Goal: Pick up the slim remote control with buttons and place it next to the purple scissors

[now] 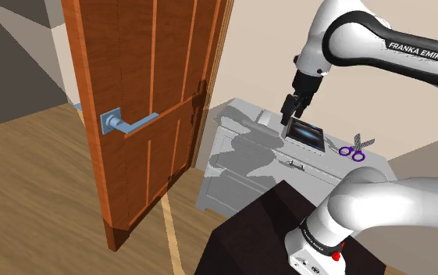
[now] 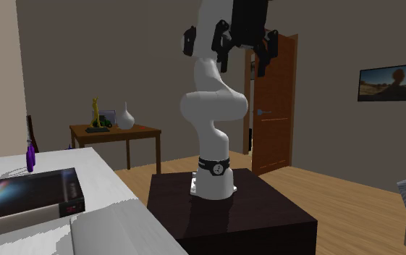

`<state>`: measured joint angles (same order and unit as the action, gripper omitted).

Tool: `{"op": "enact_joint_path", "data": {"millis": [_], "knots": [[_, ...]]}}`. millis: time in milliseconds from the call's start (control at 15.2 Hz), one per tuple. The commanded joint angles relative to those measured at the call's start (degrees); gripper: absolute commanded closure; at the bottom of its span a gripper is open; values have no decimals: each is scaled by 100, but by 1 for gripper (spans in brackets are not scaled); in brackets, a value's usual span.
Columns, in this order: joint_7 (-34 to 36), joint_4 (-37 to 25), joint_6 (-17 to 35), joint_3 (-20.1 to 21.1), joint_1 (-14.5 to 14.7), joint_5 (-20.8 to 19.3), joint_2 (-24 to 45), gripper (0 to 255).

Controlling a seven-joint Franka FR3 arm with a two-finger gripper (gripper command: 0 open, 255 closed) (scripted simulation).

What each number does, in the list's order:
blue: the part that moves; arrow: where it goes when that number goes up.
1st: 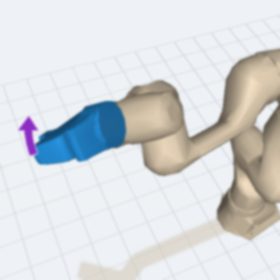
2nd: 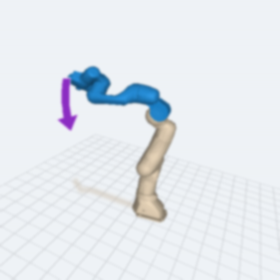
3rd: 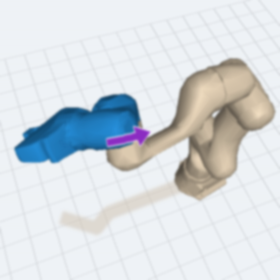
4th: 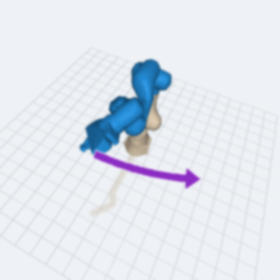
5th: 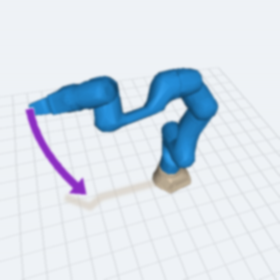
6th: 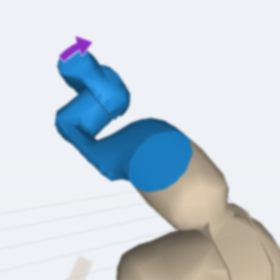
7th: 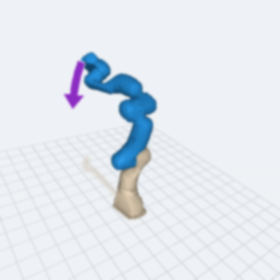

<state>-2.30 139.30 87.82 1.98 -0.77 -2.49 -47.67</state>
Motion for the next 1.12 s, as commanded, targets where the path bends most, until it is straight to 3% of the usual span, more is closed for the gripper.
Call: {"op": "enact_joint_path", "data": {"millis": [0, 594, 1056], "knots": [[0, 0, 0, 0, 0, 0, 0, 0], [-1222, 310, 1456, -1048, -237, -610, 932, 0], [-2187, 56, 2576, -1837, -293, -758, 2143, 0]]}}
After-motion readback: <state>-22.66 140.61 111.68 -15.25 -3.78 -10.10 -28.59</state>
